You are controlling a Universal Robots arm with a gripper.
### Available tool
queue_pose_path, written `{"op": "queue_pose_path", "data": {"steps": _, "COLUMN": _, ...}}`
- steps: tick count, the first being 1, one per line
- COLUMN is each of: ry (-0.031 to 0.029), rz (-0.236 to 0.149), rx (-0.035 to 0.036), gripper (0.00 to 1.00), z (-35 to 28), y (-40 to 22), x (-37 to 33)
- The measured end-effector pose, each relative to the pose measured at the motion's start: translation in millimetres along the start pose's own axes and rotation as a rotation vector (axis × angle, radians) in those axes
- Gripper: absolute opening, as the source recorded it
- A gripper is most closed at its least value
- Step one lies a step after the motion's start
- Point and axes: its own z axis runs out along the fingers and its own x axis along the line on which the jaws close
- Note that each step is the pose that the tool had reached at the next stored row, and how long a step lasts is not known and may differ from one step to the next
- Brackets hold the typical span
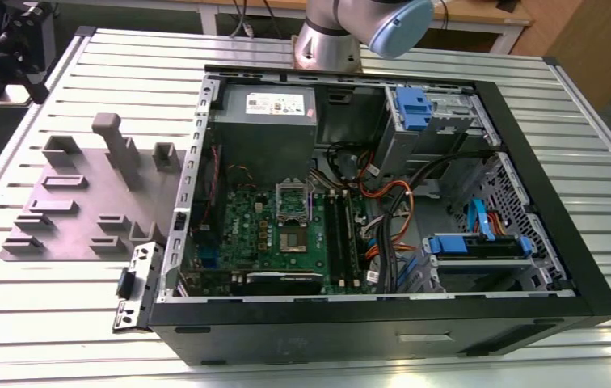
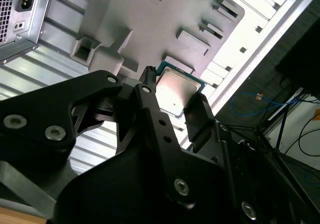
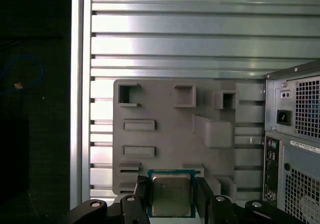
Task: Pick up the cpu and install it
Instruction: 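Pick up the cpu and move it towards the insertion slot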
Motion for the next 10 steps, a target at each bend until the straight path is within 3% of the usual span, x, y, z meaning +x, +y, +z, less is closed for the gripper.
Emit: {"op": "queue_pose_path", "data": {"steps": 10, "ry": 0.0001, "rz": 0.000, "rx": 0.0001, "gripper": 0.47, "z": -0.4, "y": 0.0, "x": -1.9}}
